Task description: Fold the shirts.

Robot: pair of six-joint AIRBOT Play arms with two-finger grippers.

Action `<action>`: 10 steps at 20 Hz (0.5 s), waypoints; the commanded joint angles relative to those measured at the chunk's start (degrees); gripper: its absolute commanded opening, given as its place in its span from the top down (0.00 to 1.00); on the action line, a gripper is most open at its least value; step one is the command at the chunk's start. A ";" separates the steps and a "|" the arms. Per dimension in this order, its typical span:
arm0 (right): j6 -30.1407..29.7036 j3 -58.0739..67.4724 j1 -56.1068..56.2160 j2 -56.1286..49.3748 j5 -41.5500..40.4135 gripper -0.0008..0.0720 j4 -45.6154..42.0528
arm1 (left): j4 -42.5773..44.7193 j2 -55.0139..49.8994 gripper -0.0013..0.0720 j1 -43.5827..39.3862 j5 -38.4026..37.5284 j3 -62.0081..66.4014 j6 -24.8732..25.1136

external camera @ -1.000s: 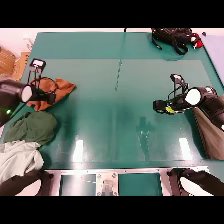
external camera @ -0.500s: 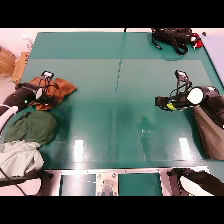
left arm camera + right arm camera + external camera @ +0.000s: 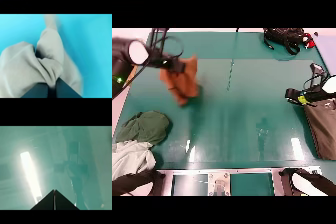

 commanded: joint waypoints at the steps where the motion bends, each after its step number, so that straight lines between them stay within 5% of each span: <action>1: -3.32 1.86 -4.07 0.04 4.24 0.97 3.15 | -10.62 1.46 0.95 -11.34 -2.84 6.10 1.42; 7: -4.28 1.81 -5.31 0.04 7.93 0.97 6.27 | -20.04 -10.49 0.95 -22.29 -9.68 5.92 0.98; 8: -4.28 1.84 -5.31 0.04 8.39 0.97 6.34 | -22.91 -12.74 0.62 -22.62 -11.15 5.95 1.03; 9: -4.28 1.84 -5.33 0.04 9.14 0.91 6.38 | -24.63 -14.47 0.13 -22.62 -12.83 5.95 0.96; 10: -4.28 1.84 -5.33 0.04 9.92 0.74 6.51 | -24.35 -15.15 0.07 -22.45 -14.32 5.95 0.98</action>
